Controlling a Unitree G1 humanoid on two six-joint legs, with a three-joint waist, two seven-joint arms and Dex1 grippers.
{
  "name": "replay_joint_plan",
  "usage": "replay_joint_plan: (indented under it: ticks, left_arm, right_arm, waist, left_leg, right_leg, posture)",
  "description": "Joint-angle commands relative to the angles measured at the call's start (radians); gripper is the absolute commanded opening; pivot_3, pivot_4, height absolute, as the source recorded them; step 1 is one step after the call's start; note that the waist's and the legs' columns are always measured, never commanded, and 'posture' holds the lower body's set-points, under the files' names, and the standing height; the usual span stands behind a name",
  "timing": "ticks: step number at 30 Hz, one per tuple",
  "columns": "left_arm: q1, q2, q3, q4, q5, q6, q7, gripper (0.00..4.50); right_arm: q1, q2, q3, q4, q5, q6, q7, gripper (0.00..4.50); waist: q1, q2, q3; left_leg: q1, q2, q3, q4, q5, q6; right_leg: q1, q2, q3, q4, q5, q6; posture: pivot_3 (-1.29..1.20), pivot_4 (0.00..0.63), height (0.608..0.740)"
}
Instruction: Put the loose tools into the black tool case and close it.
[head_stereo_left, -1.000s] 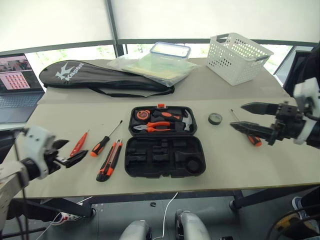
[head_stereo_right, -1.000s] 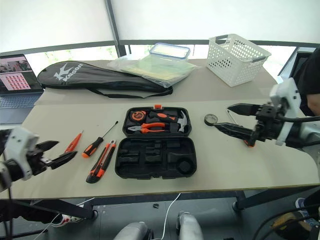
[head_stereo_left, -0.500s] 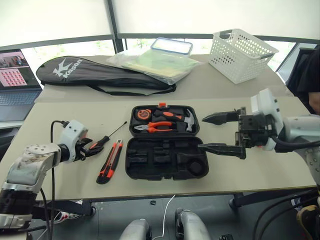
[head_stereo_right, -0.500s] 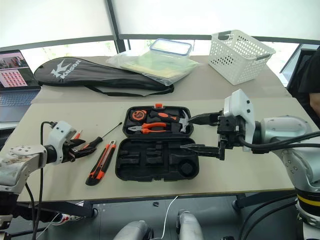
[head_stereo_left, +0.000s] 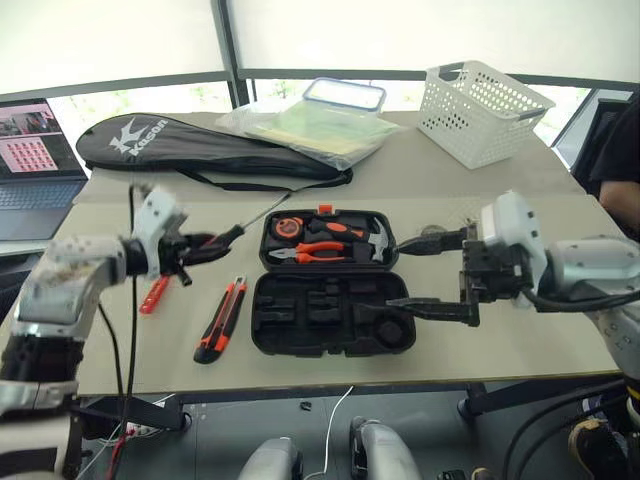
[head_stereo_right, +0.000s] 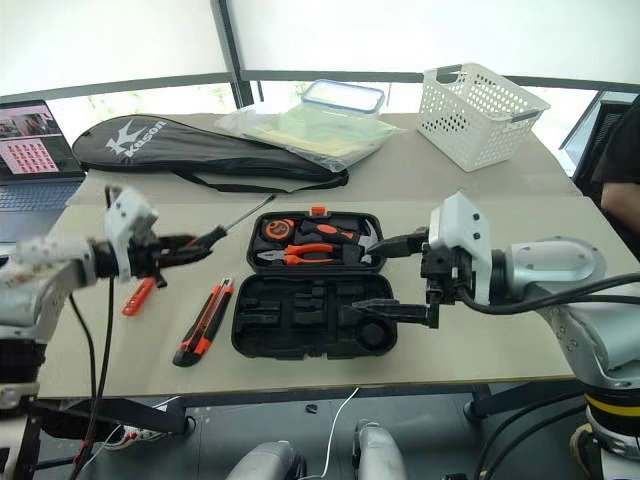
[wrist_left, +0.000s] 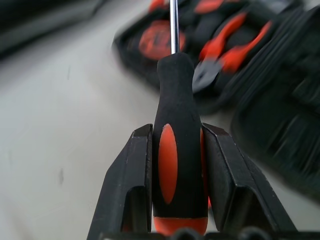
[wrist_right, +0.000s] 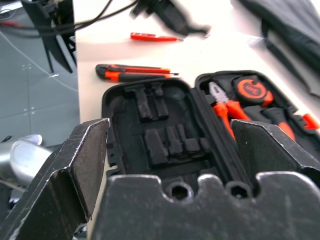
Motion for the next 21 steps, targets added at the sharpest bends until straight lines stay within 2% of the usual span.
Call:
replay_joint_plan:
  ticks: [1, 5, 8, 21]
  left_arm:
    - [-0.037, -0.009, -0.127, -0.028, 0.073, -0.123, -0.120, 0.95]
    - [-0.072, -0.071, -0.280, 0.044, 0.213, -0.268, -0.158, 0.95]
    - [-0.105, -0.126, -0.336, 0.158, 0.309, -0.383, -0.129, 0.95]
    - [-0.181, -0.230, -0.358, 0.332, 0.389, -0.503, -0.163, 0.95]
  right_arm:
    - [0.011, -0.017, -0.026, -0.029, 0.005, 0.000, -0.005, 4.50]
    - [0.035, -0.015, -0.028, -0.043, 0.006, 0.001, -0.023, 4.50]
    - [0.047, -0.006, -0.024, -0.067, 0.012, 0.013, -0.053, 4.50]
    - [0.080, 0.011, -0.040, -0.124, 0.068, 0.055, -0.134, 4.50]
  waist:
    - [-0.003, 0.000, 0.000]
    - [-0.005, 0.000, 0.000]
    - [-0.001, -0.001, 0.000]
    - [0.004, -0.001, 0.000]
  left_leg:
    - [0.000, 0.000, 0.000, 0.000, 0.000, 0.000]
    - [0.000, 0.000, 0.002, -0.001, 0.000, 0.000]
    - [-0.001, 0.000, 0.002, 0.001, 0.000, 0.001]
    - [-0.005, 0.000, 0.001, 0.010, 0.000, 0.005]
  right_leg:
    - [0.000, 0.000, 0.000, 0.000, 0.000, 0.000]
    - [0.000, 0.001, 0.000, 0.000, 0.000, 0.000]
    - [-0.001, 0.001, 0.001, -0.001, 0.000, 0.000]
    - [0.001, 0.001, 0.001, 0.001, 0.004, 0.002]
  posture:
    - [0.00, 0.150, 0.740]
    - [0.00, 0.150, 0.740]
    - [0.00, 0.150, 0.740]
    - [0.00, 0.150, 0.740]
